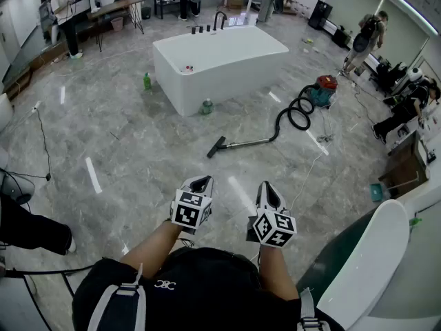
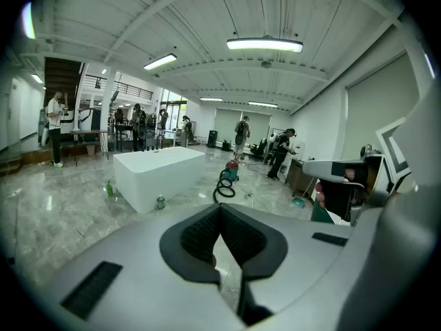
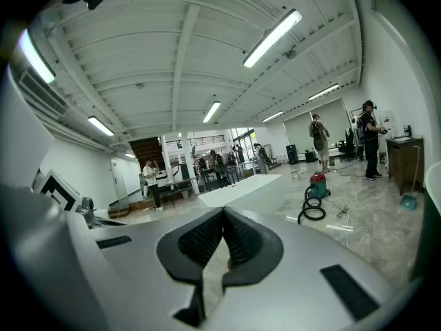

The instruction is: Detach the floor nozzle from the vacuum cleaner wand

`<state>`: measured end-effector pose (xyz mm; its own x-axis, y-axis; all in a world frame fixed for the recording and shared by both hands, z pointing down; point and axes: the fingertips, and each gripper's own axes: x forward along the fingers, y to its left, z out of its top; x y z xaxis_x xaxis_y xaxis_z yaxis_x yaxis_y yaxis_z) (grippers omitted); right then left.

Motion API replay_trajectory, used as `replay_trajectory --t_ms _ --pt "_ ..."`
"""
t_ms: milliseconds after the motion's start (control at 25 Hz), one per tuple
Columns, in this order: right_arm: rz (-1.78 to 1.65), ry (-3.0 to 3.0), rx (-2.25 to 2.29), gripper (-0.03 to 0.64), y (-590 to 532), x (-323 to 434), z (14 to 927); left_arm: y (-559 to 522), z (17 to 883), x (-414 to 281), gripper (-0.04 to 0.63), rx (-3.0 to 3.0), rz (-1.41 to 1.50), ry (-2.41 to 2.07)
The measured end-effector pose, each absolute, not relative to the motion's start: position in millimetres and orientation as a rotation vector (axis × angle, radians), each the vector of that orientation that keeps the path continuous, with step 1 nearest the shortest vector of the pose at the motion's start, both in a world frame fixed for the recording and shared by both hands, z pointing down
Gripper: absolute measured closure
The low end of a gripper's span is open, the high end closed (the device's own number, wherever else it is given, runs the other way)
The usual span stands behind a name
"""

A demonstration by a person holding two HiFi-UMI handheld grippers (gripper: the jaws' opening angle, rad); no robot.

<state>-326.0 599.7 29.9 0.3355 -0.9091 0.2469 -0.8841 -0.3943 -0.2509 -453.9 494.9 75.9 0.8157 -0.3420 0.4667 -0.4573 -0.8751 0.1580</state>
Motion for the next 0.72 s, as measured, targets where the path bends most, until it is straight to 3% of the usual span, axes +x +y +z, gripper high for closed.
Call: replay_trajectory --t_ms 240,720 --pt "-0.575 1.708 -2.528 0.609 584.3 -347.9 46.9 475.0 87.4 -462.9 0.594 2.719 0.650 -0.576" --pt "-0.557 1.759 -2.536 0.609 534.6 -320.1 46.7 434.8 94.6 -437.3 0.594 2.705 0.679 -0.578"
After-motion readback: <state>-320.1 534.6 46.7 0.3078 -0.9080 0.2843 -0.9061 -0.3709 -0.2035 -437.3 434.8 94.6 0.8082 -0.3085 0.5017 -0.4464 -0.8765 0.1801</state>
